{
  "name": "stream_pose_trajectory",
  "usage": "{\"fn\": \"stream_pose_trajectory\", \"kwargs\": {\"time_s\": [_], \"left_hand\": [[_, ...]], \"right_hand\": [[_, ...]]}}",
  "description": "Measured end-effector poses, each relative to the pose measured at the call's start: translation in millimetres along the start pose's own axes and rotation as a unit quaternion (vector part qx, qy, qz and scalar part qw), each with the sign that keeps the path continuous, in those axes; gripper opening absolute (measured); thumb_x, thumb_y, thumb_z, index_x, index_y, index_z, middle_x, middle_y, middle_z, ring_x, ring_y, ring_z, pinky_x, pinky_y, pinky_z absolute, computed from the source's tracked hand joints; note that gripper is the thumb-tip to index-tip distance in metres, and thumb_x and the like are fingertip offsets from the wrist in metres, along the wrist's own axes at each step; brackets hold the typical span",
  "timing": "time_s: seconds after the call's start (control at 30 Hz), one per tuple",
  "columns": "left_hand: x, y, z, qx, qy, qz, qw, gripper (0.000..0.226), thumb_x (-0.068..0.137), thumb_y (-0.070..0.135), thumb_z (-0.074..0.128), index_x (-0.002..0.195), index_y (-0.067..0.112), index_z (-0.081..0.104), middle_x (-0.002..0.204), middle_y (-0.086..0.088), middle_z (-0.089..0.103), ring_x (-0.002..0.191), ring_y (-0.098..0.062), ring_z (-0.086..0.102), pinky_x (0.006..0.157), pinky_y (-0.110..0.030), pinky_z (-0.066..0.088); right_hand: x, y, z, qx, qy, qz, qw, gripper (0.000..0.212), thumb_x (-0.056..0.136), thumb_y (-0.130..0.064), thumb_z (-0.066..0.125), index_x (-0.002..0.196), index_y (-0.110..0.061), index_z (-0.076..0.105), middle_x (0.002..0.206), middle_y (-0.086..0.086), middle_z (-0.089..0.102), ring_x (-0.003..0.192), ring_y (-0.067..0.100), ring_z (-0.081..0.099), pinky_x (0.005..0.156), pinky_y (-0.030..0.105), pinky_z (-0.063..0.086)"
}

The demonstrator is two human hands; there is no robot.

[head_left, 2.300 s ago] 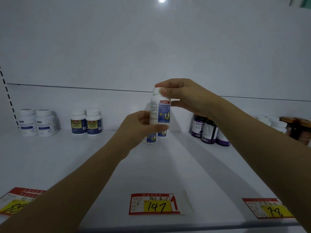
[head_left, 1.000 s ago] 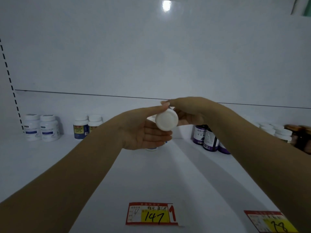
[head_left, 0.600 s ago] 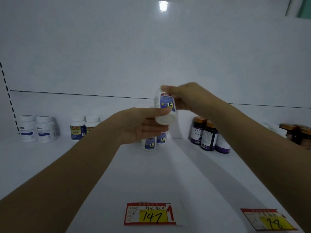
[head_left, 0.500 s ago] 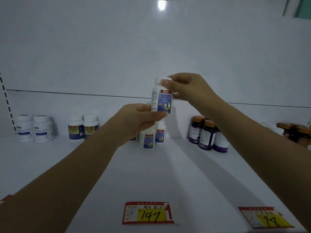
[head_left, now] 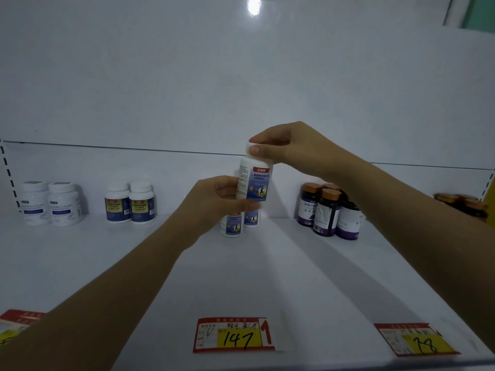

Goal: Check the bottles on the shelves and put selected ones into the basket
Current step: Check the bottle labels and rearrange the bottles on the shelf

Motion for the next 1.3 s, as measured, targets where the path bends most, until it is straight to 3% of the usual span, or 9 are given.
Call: {"fn": "stream_pose_trajectory", "kwargs": {"time_s": [0.07, 0.17, 0.33, 0.43, 0.6, 0.77, 0.97, 1.07, 1.3], "left_hand": [[-0.6, -1.2, 4.1, 0.01, -0.013, -0.005, 1.0, 0.031, 0.07, 0.008, 0.079, 0.094, 0.024, 0.068, 0.086, 0.01, 0.074, 0.077, -0.004, 0.07, 0.06, -0.011, 0.052], [-1.3, -2.9, 7.5, 0.031, -0.01, -0.013, 0.999, 0.036, 0.069, 0.008, 0.08, 0.102, 0.018, 0.069, 0.095, 0.001, 0.074, 0.084, -0.012, 0.071, 0.073, -0.021, 0.055], [0.9, -8.0, 8.7, 0.037, -0.004, -0.021, 0.999, 0.029, 0.069, 0.012, 0.08, 0.093, 0.024, 0.067, 0.099, -0.001, 0.073, 0.088, -0.015, 0.07, 0.076, -0.024, 0.053], [2.6, -11.4, 10.0, 0.057, -0.006, -0.035, 0.998, 0.038, 0.069, 0.016, 0.08, 0.105, 0.017, 0.067, 0.105, -0.004, 0.072, 0.094, -0.019, 0.069, 0.09, -0.036, 0.052], [6.8, -25.2, -3.2, 0.151, 0.005, -0.066, 0.986, 0.045, 0.076, 0.023, 0.076, 0.116, 0.012, 0.059, 0.114, -0.004, 0.066, 0.1, -0.018, 0.063, 0.09, -0.031, 0.047], [-9.2, -56.0, -21.6, 0.426, -0.033, -0.096, 0.899, 0.054, 0.09, 0.044, 0.056, 0.132, 0.012, 0.047, 0.135, -0.005, 0.051, 0.115, -0.015, 0.051, 0.088, -0.023, 0.038], [-27.8, -110.7, -17.8, 0.568, -0.12, -0.181, 0.794, 0.083, 0.092, 0.063, 0.022, 0.149, 0.004, 0.01, 0.157, -0.014, 0.01, 0.145, -0.028, 0.01, 0.118, -0.037, 0.013], [-30.7, -120.0, -17.2, 0.575, -0.131, -0.182, 0.787, 0.087, 0.09, 0.068, 0.013, 0.15, 0.006, -0.001, 0.158, -0.013, -0.004, 0.146, -0.025, -0.001, 0.119, -0.038, 0.004], [-32.2, -122.0, -16.7, 0.579, -0.131, -0.178, 0.785, 0.089, 0.088, 0.07, 0.01, 0.15, 0.008, -0.004, 0.158, -0.011, -0.007, 0.146, -0.023, -0.004, 0.119, -0.037, 0.001]], "right_hand": [[3.3, -2.0, 1.0, -0.027, -0.004, 0.003, 1.0, 0.034, 0.083, -0.045, 0.066, 0.108, -0.022, 0.071, 0.1, -0.011, 0.07, 0.093, 0.004, 0.065, 0.086, 0.022, 0.05], [7.7, -2.5, 2.4, -0.057, -0.001, 0.012, 0.998, 0.034, 0.084, -0.047, 0.065, 0.1, -0.019, 0.073, 0.094, -0.006, 0.072, 0.09, 0.009, 0.067, 0.081, 0.022, 0.05], [12.8, 3.0, 4.3, -0.065, -0.005, 0.033, 0.997, 0.037, 0.082, -0.05, 0.065, 0.095, -0.016, 0.074, 0.091, -0.002, 0.074, 0.086, 0.01, 0.068, 0.078, 0.021, 0.052], [15.8, 6.1, 6.6, -0.053, -0.025, 0.044, 0.997, 0.036, 0.083, -0.046, 0.067, 0.096, -0.013, 0.074, 0.094, -0.002, 0.073, 0.088, 0.012, 0.069, 0.083, 0.026, 0.055], [27.8, 15.8, 4.2, -0.059, -0.062, 0.078, 0.993, 0.032, 0.087, -0.03, 0.066, 0.101, -0.002, 0.071, 0.1, 0.006, 0.071, 0.092, 0.016, 0.067, 0.081, 0.026, 0.057], [39.2, 37.8, 15.2, -0.172, -0.06, 0.092, 0.979, 0.035, 0.087, -0.031, 0.065, 0.11, -0.005, 0.067, 0.11, 0.006, 0.067, 0.095, 0.019, 0.062, 0.082, 0.027, 0.05], [38.1, 66.9, 54.5, -0.239, -0.066, 0.067, 0.966, 0.04, 0.09, -0.033, 0.06, 0.121, -0.008, 0.06, 0.123, 0.008, 0.06, 0.113, 0.021, 0.053, 0.081, 0.022, 0.036], [34.5, 81.6, 65.3, -0.235, -0.065, 0.072, 0.967, 0.038, 0.091, -0.032, 0.059, 0.122, -0.009, 0.058, 0.122, 0.008, 0.06, 0.111, 0.021, 0.053, 0.083, 0.023, 0.036], [27.5, 98.4, 77.2, -0.221, -0.088, 0.082, 0.968, 0.041, 0.09, -0.034, 0.059, 0.126, -0.014, 0.054, 0.126, 0.005, 0.058, 0.111, 0.02, 0.053, 0.084, 0.025, 0.038]]}}
Point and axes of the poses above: each hand's wrist, its own x-axis towards the middle knuckle, its own z-axis out of the palm, y = z × x, the point moved 8 cm from there along x, towards the middle knuckle
